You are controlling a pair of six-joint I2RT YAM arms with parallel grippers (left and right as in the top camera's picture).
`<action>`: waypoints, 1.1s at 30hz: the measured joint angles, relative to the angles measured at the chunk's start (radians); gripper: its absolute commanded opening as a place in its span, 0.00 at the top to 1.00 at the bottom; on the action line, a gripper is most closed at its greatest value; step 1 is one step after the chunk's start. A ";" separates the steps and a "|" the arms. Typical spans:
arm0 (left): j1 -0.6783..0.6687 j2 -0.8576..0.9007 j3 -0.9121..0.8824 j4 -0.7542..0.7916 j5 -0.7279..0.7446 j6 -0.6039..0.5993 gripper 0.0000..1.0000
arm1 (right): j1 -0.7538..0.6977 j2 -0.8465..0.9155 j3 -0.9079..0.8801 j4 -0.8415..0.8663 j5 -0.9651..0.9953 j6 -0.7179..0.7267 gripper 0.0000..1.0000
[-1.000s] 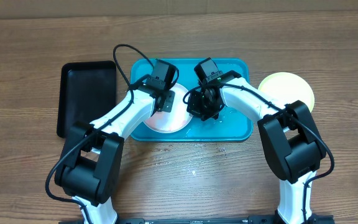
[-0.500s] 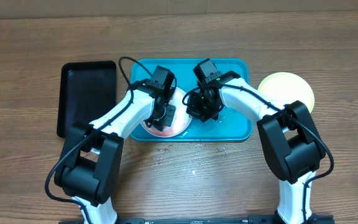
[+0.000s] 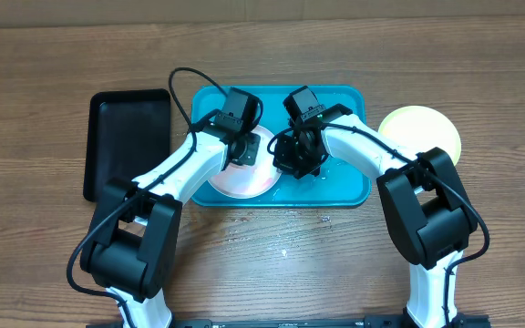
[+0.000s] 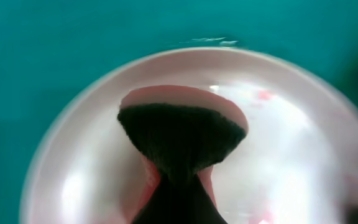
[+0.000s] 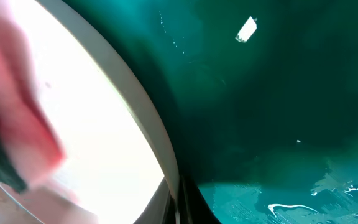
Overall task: Clean dirty plates on tray and stack at the side
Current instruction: 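Scrub white plate with sponge in left gripper while right holds rim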
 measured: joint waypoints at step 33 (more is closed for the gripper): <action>-0.002 -0.002 -0.003 -0.035 -0.062 -0.124 0.96 | 0.005 0.000 0.000 -0.008 -0.007 -0.013 0.96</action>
